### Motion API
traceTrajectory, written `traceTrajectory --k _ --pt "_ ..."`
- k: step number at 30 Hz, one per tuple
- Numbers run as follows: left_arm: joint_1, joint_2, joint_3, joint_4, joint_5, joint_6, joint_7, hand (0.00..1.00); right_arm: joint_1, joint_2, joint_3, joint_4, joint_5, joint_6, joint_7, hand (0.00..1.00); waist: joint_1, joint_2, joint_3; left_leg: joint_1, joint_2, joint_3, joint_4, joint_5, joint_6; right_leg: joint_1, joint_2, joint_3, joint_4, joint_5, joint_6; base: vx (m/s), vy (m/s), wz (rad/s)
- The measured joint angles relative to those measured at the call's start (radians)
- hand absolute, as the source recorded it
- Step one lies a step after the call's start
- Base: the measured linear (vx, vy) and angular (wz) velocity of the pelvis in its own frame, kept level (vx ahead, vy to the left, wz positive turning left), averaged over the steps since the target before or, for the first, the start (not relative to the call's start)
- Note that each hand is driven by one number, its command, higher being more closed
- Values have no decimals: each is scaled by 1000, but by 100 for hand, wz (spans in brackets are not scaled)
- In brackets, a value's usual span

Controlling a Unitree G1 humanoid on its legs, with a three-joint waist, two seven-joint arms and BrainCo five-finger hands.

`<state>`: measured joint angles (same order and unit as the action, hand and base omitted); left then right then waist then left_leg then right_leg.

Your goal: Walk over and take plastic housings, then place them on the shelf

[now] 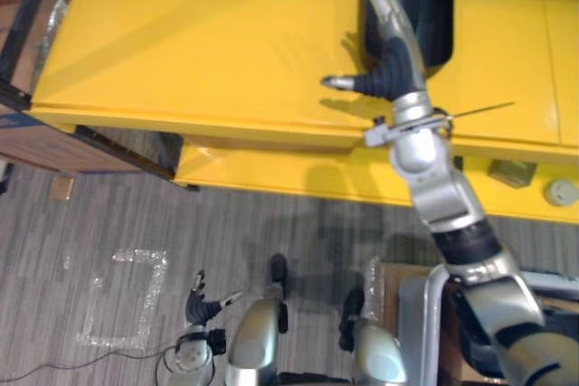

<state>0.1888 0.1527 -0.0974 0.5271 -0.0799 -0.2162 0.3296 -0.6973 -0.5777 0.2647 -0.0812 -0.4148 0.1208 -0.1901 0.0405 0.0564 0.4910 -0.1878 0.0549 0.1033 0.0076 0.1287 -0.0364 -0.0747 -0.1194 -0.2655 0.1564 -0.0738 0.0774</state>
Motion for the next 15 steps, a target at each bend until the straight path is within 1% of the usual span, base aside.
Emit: traceTrajectory --k 3,5,7,9,11,15 --pt "0 2 2 5 0 -1 1 0 78 -65 -36 -72 10 15 22 0 -4 -12 7 -1 4 14 0 0 0 -10 3 18 0 3 1 24 -9 -12" --pt "0 3 6 5 0 -1 1 0 106 -83 -50 -100 29 15 49 0 -11 -18 10 -2 5 15 0 0 0 -11 4 19 0 4 1 12 -7 -4" --pt "0 12 6 5 -1 -1 1 0 109 -88 -48 -110 48 15 98 0 -16 -28 16 -2 6 15 0 0 0 -11 5 20 0 5 0 0 0 0" --pt "0 21 6 4 -1 -1 1 0 116 -91 -47 -110 51 16 121 0 -14 -33 18 -2 6 16 0 0 0 -11 5 20 0 5 0 0 0 0" --pt "0 38 8 4 -2 -1 0 0 128 -94 -46 -110 50 18 149 0 -5 -36 19 -3 5 15 0 0 0 -12 3 20 1 6 1 0 0 0" --pt "0 39 14 4 -2 0 -3 0 126 -103 -36 -109 46 18 150 0 6 -43 18 -5 3 14 0 0 0 -13 2 19 1 6 2 0 0 0"
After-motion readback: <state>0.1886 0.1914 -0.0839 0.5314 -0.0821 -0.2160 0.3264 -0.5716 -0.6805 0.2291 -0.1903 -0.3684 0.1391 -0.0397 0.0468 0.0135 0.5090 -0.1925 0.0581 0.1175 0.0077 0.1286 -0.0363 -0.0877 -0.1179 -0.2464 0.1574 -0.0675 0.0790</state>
